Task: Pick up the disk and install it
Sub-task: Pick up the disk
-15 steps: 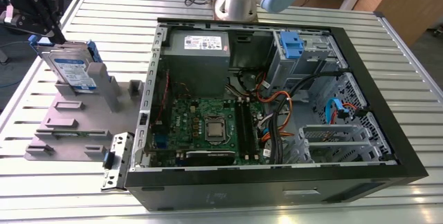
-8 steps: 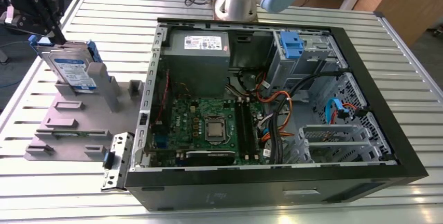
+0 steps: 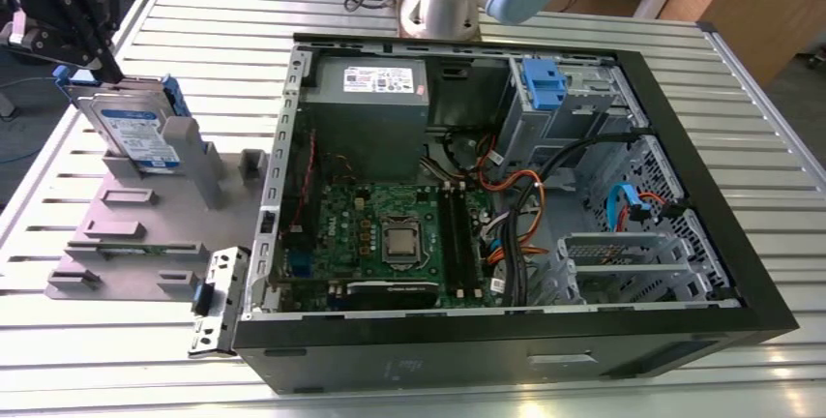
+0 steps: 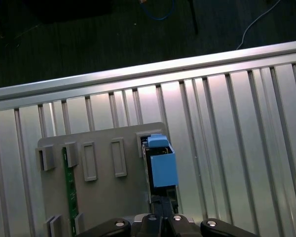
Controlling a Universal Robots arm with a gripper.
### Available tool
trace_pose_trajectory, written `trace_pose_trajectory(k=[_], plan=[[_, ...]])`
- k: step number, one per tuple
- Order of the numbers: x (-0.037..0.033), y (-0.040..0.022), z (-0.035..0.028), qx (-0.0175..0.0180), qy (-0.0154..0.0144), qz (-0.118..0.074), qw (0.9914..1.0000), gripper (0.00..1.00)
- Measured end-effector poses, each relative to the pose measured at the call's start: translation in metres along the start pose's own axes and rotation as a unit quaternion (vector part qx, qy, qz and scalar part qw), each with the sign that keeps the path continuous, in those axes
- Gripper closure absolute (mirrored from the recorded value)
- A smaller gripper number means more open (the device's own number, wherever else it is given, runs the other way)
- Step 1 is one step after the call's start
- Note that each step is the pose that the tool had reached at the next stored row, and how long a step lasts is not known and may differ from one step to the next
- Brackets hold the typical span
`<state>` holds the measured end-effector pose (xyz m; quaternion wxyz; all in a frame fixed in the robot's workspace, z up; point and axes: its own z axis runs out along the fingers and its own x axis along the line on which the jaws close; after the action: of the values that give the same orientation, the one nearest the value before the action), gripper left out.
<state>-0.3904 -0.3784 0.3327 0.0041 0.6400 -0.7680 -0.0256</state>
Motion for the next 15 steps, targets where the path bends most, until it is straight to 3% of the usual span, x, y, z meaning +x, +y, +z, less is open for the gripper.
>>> trace_pose_trajectory(k=[3, 4, 7, 10, 11, 15], plan=[[0.0, 0.0, 0.0001, 0.0, 0.0, 0.0, 1.0, 0.89], [0.0, 0.0, 0.0002, 0.0, 0.0, 0.0, 1.0, 0.71], [0.0, 0.0, 0.0002, 0.0, 0.0, 0.0, 1.0, 0.53], [0.0, 0.0, 0.0003, 0.0, 0.0, 0.0, 1.0, 0.47], [0.0, 0.0, 0.0003, 0.0, 0.0, 0.0, 1.0, 0.41], [0.0001, -0.0001, 0.0027, 0.0002, -0.0001, 0.0, 1.0, 0.41]])
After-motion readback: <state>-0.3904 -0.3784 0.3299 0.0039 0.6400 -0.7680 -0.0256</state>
